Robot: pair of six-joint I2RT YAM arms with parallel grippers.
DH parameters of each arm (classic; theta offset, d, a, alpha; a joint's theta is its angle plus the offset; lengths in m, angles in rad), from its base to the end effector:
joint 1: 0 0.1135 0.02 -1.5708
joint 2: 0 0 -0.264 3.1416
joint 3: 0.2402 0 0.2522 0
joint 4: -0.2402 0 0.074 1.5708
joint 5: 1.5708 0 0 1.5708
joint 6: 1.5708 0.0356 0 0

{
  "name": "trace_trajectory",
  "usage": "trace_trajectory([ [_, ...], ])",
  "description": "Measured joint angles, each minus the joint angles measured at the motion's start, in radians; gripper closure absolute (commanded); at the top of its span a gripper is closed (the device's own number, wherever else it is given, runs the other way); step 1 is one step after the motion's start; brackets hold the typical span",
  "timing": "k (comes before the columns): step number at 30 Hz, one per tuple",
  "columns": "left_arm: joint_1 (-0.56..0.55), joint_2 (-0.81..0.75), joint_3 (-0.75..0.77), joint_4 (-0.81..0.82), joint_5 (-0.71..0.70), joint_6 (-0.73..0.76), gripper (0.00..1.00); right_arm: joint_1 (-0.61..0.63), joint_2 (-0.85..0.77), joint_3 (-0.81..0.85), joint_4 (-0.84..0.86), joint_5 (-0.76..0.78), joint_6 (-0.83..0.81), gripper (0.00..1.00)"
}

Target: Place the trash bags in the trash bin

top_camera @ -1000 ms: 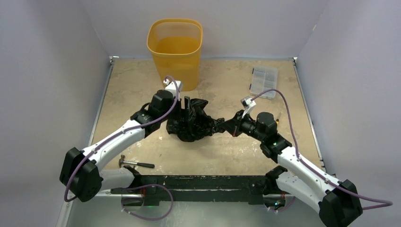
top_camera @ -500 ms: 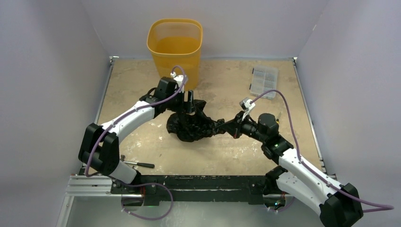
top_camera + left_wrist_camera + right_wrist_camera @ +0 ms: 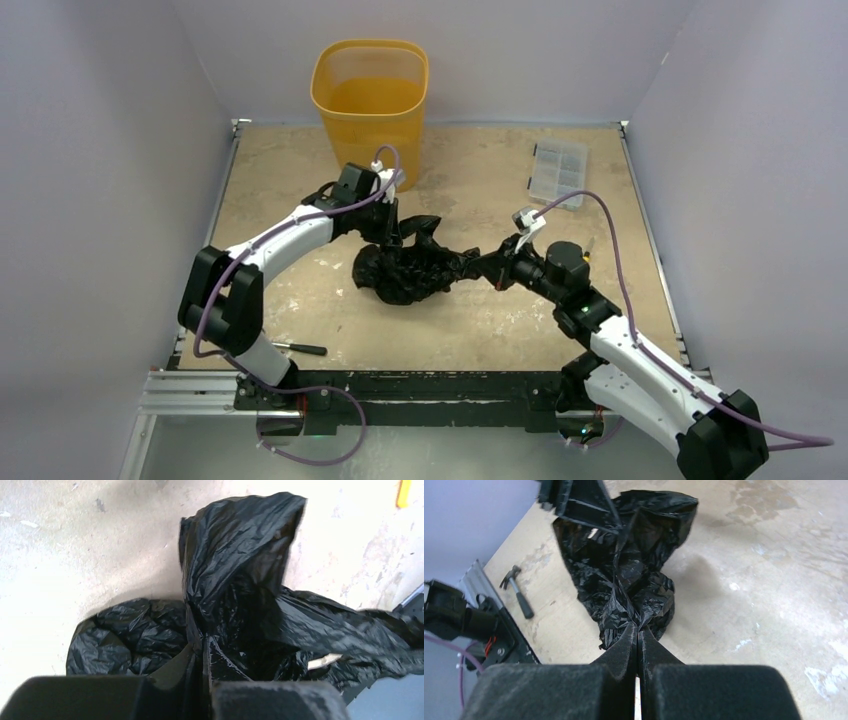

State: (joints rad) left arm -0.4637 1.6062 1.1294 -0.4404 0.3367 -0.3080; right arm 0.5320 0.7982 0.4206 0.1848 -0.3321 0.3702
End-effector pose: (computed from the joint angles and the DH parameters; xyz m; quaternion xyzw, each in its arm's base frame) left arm 0.2988 -0.1626 0.2328 0.1262 0.9267 -0.2661 0.2335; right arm 0.1589 0.1070 0.2474 -0.1663 0.7503 0.3882 0.5087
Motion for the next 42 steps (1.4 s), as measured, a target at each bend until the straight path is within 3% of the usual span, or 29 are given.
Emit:
trace_trajectory([
  [6,0.006,-0.078,0.019,0.021,-0.029,-0.025,1.0,0.0,0.076,0.106,-0.112,0.158,0.083,0.99],
  [13,0.031,-0.432,0.092,0.145,-0.346,-0.05,1.0,-0.029,0.239,0.42,-0.296,0.353,0.121,0.98],
  [17,0.039,-0.601,0.076,0.195,-0.467,-0.055,1.0,-0.154,0.26,0.432,-0.278,0.227,0.172,0.9],
  [20,0.039,-0.625,-0.002,0.241,-0.422,-0.096,1.0,-0.212,0.235,0.35,-0.159,0.068,0.235,0.89],
  [24,0.038,-0.62,-0.261,0.33,-0.298,-0.212,1.0,-0.212,0.254,0.296,-0.021,-0.134,0.307,0.87],
  [28,0.038,-0.607,-0.418,0.322,-0.235,-0.288,1.0,-0.211,0.325,0.295,0.076,-0.297,0.331,0.71],
  [35,0.035,-0.63,-0.43,0.441,-0.221,-0.35,1.0,-0.211,0.347,0.216,0.126,-0.372,0.346,0.31],
  [42,0.003,-0.639,-0.541,0.552,-0.217,-0.46,1.0,-0.211,0.308,0.09,0.126,-0.364,0.372,0.24],
])
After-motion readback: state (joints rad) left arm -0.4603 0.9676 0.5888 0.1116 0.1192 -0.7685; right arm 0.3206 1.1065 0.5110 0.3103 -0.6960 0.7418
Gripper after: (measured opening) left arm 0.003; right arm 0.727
